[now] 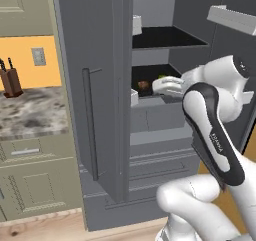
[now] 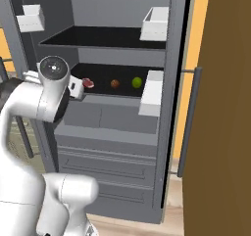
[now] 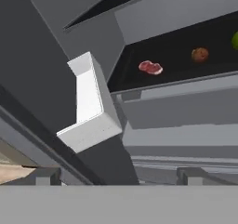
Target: Open the fridge, remove the pear, lime, and steak, and place them on any counter.
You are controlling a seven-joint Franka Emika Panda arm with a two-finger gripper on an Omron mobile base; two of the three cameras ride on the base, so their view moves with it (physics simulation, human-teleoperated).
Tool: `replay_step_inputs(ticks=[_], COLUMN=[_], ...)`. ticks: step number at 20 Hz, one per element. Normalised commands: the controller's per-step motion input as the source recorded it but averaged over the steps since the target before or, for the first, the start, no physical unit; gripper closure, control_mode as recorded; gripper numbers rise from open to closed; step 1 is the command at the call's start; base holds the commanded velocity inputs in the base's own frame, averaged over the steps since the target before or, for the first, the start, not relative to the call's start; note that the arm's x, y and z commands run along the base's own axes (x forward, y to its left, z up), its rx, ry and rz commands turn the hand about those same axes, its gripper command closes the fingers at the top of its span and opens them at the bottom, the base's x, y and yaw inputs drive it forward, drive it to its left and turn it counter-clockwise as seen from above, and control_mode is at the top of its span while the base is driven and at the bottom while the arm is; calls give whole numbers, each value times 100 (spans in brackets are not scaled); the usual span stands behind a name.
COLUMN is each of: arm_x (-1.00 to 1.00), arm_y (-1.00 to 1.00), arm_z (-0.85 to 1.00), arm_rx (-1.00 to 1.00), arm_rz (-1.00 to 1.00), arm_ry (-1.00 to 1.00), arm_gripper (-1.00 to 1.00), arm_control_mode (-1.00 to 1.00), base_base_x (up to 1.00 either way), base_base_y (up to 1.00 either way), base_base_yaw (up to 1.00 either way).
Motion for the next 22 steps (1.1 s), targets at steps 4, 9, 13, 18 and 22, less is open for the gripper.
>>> replay_step_inputs(ticks=[4,9,13,18,22], arm_x=[100,91,60,-8,-86], arm_y=[0,10,45,50,74], arm_z=[-12,-45,-54,-48,-54], arm_rx=[0,0,0,0,0], arm_rz=[-4,-1,0,5,12], arm_ry=[8,17,17,6,0], arm_gripper=[-100,-100,-100,-100,-100], arm_control_mode=[-100,-100,-100,-100,-100], base_base_x=[0,0,0,0,0], base_base_y=[0,0,0,0,0], base_base_yaw=[0,0,0,0,0])
